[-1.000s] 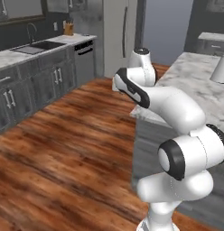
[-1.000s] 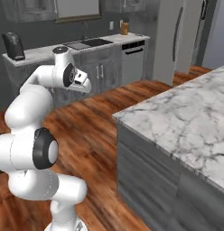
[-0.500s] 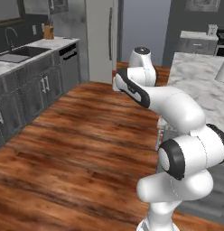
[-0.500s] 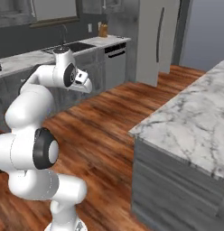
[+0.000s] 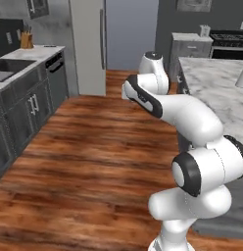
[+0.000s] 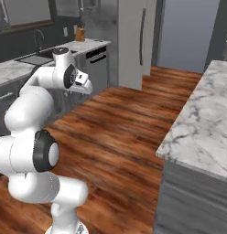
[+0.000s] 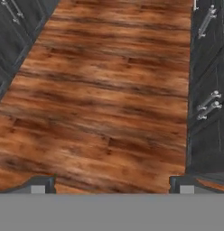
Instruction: Retrieve the butter from the fridge and place it on a plate on the dining table. Then retrieve the butter knife by the fridge and place it near the plate.
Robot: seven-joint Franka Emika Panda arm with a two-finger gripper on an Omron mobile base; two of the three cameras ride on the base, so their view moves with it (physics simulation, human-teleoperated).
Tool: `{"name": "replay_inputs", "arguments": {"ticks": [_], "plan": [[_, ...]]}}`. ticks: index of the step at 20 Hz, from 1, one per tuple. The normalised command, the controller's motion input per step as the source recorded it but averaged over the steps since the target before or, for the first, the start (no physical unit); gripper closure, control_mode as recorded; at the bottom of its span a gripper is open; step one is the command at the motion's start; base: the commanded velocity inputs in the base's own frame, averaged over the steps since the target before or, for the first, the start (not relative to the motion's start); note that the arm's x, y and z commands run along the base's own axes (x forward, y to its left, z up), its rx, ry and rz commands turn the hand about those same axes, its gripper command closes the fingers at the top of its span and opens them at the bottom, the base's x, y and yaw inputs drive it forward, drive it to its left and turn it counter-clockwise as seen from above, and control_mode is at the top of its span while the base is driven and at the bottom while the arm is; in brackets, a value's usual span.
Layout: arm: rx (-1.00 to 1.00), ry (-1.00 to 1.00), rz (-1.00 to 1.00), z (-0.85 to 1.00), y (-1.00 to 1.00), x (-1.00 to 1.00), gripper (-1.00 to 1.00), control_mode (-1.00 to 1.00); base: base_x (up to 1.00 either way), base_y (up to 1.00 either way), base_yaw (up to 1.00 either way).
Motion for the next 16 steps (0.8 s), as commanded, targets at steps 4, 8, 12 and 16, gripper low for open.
{"name": "replay_inputs", "arguments": {"ticks": [4, 8, 12, 16], "plan": [[0.00, 0.00, 0.00, 0.00, 0.00, 0.00, -1.00, 1.00, 1.00, 1.00, -0.34], [0.00, 0.00, 0.00, 0.00, 0.00, 0.00, -1.00, 1.00, 1.00, 1.00, -0.14], [0.00, 0.00, 0.00, 0.00, 0.00, 0.00, -1.00, 1.00, 1.00, 0.92, 0.07], [0.00, 0.00, 0.00, 0.00, 0.00, 0.00, -1.00, 1.00, 1.00, 0.54, 0.32]]}}
